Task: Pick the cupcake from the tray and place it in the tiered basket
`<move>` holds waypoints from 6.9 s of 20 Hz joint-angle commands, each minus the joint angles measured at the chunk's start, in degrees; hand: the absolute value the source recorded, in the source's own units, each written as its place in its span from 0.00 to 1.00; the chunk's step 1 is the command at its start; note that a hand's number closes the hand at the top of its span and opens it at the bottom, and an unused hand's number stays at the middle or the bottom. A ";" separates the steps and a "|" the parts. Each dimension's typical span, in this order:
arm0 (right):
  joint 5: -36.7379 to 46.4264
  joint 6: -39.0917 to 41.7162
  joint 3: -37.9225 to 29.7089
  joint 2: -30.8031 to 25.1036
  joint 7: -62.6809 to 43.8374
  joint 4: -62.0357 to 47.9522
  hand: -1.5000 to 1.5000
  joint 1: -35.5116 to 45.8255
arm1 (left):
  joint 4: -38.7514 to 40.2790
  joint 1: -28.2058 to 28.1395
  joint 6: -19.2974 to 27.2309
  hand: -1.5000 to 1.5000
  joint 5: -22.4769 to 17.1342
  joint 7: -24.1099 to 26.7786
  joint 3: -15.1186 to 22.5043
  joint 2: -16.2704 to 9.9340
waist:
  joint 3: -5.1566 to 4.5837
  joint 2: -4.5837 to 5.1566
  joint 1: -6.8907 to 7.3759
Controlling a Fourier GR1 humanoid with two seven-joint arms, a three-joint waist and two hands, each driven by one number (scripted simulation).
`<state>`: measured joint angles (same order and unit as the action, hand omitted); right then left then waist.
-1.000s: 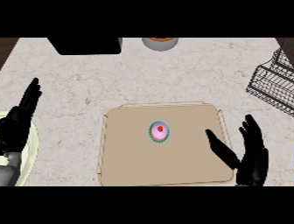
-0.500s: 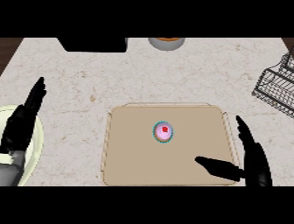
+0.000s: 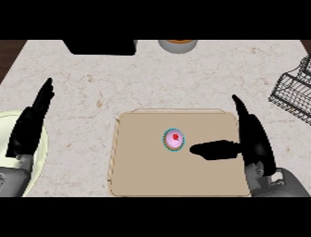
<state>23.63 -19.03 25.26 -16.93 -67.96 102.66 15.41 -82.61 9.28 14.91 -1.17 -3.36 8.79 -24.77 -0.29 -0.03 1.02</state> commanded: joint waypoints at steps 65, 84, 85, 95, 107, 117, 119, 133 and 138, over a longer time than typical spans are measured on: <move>-6.44 10.51 7.25 16.89 -1.60 -38.55 1.00 14.40 | -0.38 -0.69 -5.22 0.50 3.94 -0.64 -5.95 3.53 | 0.30 0.10 -0.17; 4.36 -0.93 -1.27 8.84 9.85 -59.77 1.00 33.99 | 0.17 1.08 -6.04 0.50 6.12 0.00 -6.33 5.49 | 0.30 0.59 0.75; 5.43 -3.50 -1.79 10.01 11.63 -62.26 1.00 34.93 | -0.73 -0.19 -6.66 0.50 5.46 -0.36 -6.82 5.09 | 0.31 0.57 1.02; 23.21 -18.29 -2.97 2.63 2.68 -56.86 1.00 45.46 | -0.16 0.49 -5.21 0.50 7.20 -1.09 -6.47 5.99 | 0.22 -0.27 -1.22; 26.53 3.05 -9.02 -11.16 2.10 -45.84 1.00 46.81 | -2.69 -2.28 -5.23 0.50 7.39 -2.32 -7.65 6.40 | 0.30 -0.52 -1.79; 25.60 5.65 -14.71 -17.78 13.09 -46.17 1.00 41.30 | -1.75 -2.05 -6.65 0.50 8.16 0.12 -8.79 6.76 | 0.28 0.03 -0.78; 28.42 5.68 -13.93 -18.75 13.82 -51.45 1.00 43.38 | 0.02 0.43 -6.34 0.50 8.85 -1.08 -7.98 7.68 | 0.27 0.32 -0.47; 30.92 8.55 -19.17 -28.43 26.81 -59.50 1.00 35.97 | -1.31 -2.30 -10.00 0.50 7.51 0.71 -10.91 6.21 | 0.30 0.15 -0.46; 26.69 10.36 -23.65 -29.08 32.53 -59.10 1.00 33.03 | -0.20 0.71 -7.67 0.50 9.76 -1.59 -9.58 9.22 | 0.30 0.12 -0.75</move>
<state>52.69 -8.58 4.81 -45.94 -40.08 45.17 49.65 -83.03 9.73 6.15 7.38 -4.66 -1.61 -17.41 0.01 0.06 0.16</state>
